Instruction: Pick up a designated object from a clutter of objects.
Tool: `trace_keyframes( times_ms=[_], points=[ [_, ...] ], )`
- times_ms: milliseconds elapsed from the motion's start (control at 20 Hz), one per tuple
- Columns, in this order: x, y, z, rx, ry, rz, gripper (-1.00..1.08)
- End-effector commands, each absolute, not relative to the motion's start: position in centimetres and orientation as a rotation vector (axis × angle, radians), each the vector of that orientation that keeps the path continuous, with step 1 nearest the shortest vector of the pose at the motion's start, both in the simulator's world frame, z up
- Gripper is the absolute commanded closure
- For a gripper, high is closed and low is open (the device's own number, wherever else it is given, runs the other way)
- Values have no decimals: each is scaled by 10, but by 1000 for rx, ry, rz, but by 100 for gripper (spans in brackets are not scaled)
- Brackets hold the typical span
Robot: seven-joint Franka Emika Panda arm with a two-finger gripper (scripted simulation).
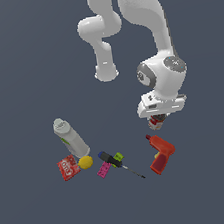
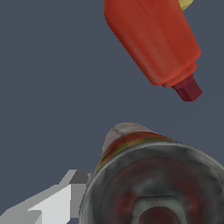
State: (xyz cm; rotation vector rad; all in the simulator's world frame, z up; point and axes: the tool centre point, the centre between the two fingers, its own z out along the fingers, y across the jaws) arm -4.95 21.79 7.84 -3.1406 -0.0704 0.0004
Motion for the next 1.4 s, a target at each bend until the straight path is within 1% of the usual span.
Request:
trace_keyframes(
  times_ms=[0, 450, 700, 1000, 1350],
  points=[
    [-49, 217, 77, -3141, -69, 0, 108],
    [-49, 217, 79, -3141, -71, 0, 108],
    [-44, 206, 89, -3141, -71, 0, 108],
    [-32, 176, 114, -3140, -71, 0, 108],
    [-8, 120, 162, -3138, -71, 1, 108]
  ],
)
